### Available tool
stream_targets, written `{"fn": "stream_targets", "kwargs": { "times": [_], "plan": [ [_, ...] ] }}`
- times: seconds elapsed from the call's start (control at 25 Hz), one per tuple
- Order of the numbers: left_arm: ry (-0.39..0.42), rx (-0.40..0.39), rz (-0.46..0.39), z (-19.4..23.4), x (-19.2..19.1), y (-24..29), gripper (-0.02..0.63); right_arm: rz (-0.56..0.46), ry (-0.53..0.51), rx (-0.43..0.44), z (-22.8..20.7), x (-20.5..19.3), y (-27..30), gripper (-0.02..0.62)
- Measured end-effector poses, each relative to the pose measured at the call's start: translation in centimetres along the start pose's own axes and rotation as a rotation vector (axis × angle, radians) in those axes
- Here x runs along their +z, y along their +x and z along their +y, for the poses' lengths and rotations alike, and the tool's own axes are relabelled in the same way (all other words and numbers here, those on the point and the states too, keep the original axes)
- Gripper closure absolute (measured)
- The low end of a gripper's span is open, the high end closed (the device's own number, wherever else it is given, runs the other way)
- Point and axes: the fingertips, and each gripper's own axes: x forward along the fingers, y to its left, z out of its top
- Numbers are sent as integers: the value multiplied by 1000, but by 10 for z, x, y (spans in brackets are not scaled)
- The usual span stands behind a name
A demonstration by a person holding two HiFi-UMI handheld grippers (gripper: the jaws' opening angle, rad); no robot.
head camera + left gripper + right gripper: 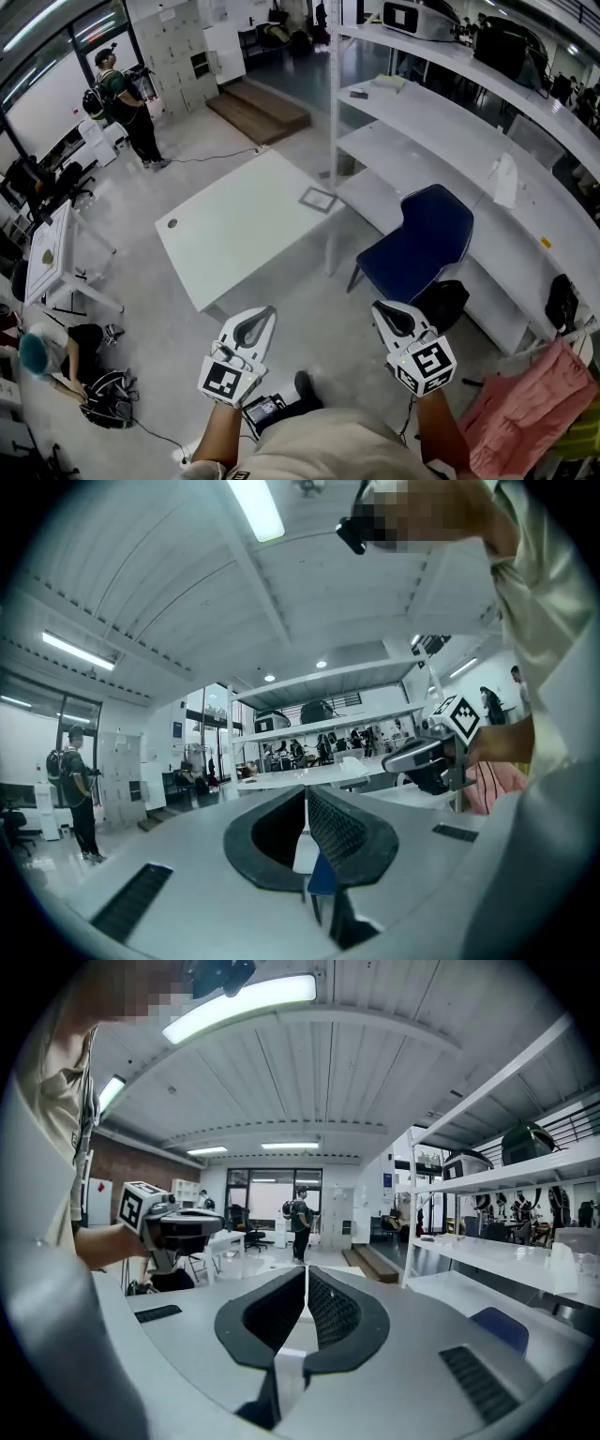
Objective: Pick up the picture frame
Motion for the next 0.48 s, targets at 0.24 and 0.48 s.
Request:
{"fn": "stream_targets", "kwargs": {
  "times": [0.24, 0.48],
  "plan": [
    [9, -52, 21, 54, -12, 43, 585, 11, 36, -49, -30, -1, 58, 568],
    [6, -72, 1, 110, -15, 56, 585, -5, 33, -83, -34, 11, 114, 568]
  ]
}}
